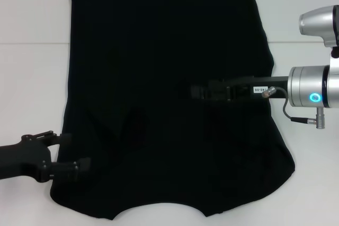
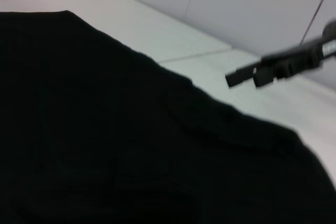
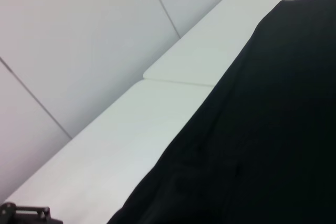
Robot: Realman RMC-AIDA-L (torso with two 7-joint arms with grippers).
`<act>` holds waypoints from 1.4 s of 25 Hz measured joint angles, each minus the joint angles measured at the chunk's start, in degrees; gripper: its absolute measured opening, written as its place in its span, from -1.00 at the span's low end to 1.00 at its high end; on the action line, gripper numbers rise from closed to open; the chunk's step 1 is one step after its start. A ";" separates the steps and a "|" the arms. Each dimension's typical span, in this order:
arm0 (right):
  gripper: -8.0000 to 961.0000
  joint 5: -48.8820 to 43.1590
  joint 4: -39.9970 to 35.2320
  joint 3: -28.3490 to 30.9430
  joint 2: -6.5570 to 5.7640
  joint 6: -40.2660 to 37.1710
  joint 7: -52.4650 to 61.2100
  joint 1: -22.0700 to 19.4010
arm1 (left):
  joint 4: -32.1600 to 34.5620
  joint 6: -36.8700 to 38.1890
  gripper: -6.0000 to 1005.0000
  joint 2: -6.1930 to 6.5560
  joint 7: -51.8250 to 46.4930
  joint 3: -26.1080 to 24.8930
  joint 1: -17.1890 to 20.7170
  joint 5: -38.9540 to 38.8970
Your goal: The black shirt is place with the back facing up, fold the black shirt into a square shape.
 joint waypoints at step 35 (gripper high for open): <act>0.62 2.14 0.46 1.99 -0.22 1.98 0.65 0.22 | 4.97 -15.22 0.76 -3.04 11.12 14.37 2.60 4.31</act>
